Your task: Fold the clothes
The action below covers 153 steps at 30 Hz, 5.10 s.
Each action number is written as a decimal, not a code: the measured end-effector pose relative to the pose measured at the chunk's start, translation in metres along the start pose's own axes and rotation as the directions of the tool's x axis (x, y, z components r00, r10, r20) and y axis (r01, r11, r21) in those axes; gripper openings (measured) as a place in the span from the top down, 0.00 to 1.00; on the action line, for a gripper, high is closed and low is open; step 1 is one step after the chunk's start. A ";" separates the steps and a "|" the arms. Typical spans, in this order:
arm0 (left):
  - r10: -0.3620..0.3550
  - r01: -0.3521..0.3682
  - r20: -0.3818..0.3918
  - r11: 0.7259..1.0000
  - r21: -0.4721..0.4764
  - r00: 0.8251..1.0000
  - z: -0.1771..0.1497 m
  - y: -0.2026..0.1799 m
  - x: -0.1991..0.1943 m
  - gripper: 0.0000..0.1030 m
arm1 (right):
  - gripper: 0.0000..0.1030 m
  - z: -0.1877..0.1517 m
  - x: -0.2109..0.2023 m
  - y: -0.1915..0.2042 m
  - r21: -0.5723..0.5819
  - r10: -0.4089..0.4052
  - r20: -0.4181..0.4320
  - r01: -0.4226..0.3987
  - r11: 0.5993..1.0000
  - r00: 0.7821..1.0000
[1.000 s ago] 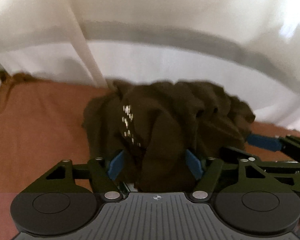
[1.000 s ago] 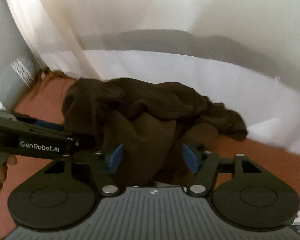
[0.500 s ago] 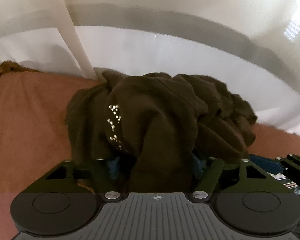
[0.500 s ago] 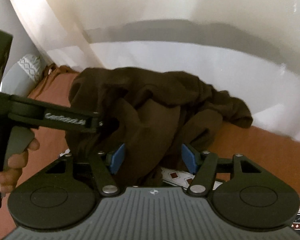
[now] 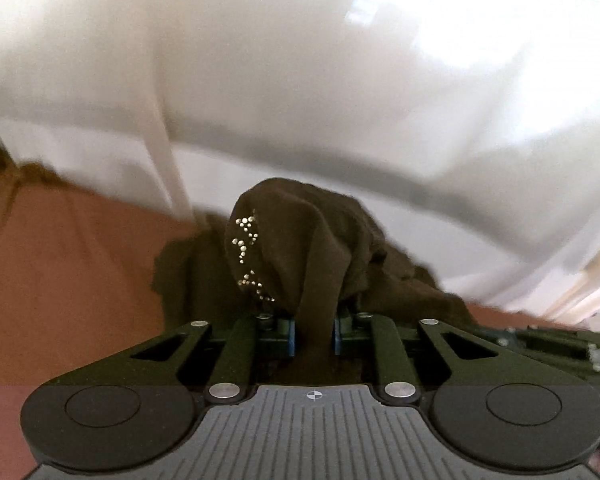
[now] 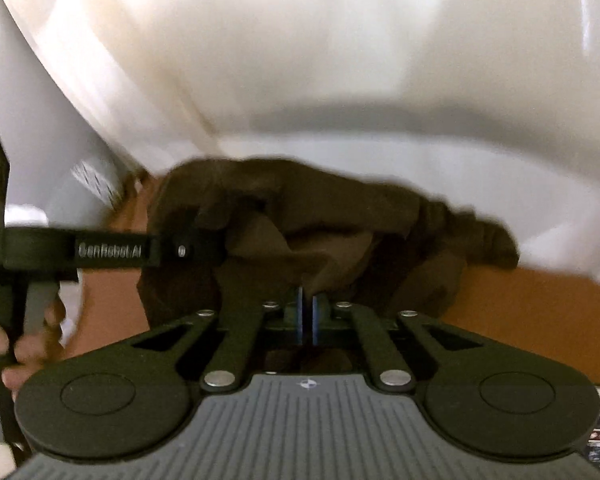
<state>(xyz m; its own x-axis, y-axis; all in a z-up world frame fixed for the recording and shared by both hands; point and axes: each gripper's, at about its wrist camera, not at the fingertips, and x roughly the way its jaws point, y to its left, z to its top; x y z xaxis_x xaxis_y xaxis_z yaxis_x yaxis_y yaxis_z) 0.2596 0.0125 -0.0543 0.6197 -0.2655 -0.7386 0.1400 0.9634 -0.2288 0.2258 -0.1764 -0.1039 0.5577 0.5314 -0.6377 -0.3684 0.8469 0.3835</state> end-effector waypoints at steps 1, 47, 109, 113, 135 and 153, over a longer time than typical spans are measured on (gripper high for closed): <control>-0.013 0.013 0.024 1.000 0.005 1.000 0.005 -0.004 -0.015 0.89 | 0.96 0.007 -0.013 0.005 -0.005 0.005 0.026 -0.005 1.000 1.000; -0.047 0.195 -0.554 0.958 0.210 0.831 -0.312 -0.029 -0.160 0.21 | 0.47 -0.259 -0.210 0.033 0.096 -0.112 -0.279 0.144 0.985 0.954; -0.044 0.052 -0.085 0.994 0.097 0.995 -0.198 0.013 -0.182 1.00 | 0.97 -0.203 -0.496 -0.044 0.529 -0.651 0.428 0.410 0.743 0.627; -0.062 0.077 -0.143 0.992 0.102 0.988 -0.215 -0.001 -0.167 1.00 | 0.97 -0.231 -0.516 -0.077 0.629 -0.759 0.349 0.462 0.625 0.550; 0.113 -0.078 -0.286 0.988 0.131 0.951 -0.255 -0.043 -0.115 0.28 | 0.40 -0.364 -0.434 -0.207 0.627 -0.830 -0.311 0.756 0.187 0.464; 0.059 -0.078 -0.337 0.996 -0.042 0.940 -0.283 -0.056 -0.092 0.24 | 0.32 -0.224 -0.196 -0.090 0.226 0.019 -0.075 -0.002 0.974 0.997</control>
<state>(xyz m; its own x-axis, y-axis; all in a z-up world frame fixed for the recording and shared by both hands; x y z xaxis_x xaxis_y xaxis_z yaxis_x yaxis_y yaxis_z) -0.0235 -0.0283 -0.1530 0.3301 -0.2056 -0.9213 0.0586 0.9786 -0.1973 -0.0165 -0.3616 -0.1628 0.4935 0.5444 -0.6783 -0.1916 0.8288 0.5258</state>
